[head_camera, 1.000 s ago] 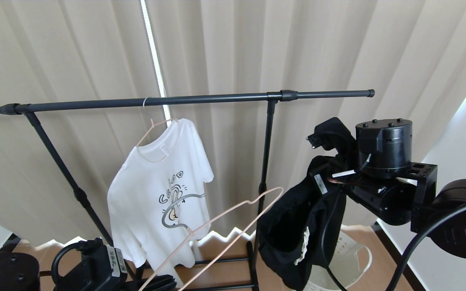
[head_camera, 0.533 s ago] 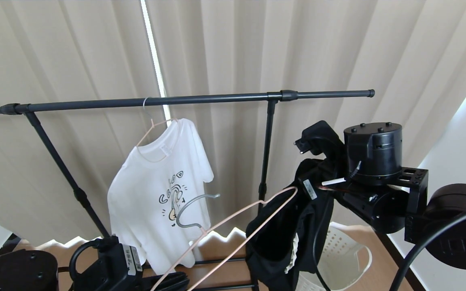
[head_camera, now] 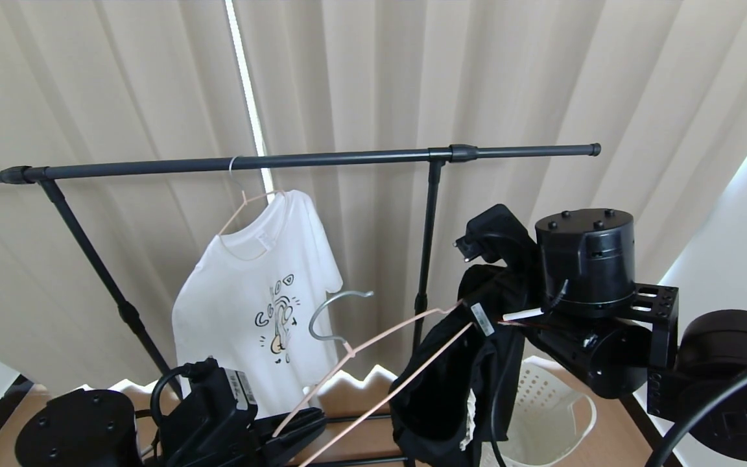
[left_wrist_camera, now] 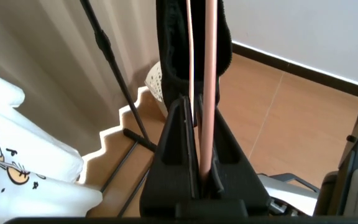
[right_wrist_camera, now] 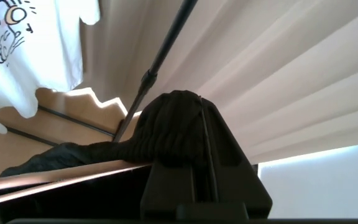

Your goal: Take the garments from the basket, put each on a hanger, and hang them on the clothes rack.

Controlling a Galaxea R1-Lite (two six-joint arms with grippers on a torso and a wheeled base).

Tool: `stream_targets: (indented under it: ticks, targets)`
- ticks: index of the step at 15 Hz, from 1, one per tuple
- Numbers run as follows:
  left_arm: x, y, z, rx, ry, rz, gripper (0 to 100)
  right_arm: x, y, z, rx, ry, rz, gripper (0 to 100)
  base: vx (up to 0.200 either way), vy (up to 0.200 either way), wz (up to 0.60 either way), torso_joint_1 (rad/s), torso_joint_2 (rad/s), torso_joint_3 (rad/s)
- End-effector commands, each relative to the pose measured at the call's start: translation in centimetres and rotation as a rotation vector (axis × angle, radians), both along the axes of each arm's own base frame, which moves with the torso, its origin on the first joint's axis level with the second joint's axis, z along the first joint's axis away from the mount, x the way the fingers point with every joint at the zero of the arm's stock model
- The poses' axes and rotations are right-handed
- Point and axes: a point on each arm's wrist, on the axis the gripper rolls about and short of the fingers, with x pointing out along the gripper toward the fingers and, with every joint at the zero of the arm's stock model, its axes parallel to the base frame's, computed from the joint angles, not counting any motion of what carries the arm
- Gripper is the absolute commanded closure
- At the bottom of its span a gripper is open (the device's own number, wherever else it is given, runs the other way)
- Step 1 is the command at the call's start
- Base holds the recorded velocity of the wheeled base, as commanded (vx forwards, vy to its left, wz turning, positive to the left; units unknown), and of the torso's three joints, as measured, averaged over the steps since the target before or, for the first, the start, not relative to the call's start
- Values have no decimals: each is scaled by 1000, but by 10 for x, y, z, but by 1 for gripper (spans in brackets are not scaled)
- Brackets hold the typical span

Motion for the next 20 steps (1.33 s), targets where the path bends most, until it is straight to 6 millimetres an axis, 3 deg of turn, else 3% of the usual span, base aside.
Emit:
stream_targets:
  ticks: [1, 20]
  targets:
    - [3, -3, -7, 10, 31, 2, 100, -4, 3, 1, 1, -4, 7, 100, 0, 0, 0, 0, 0, 0]
    - [4, -3, -7, 6, 26, 17, 100, -57, 40, 15, 96, -27, 152, 100, 0, 0, 0, 0, 0, 0]
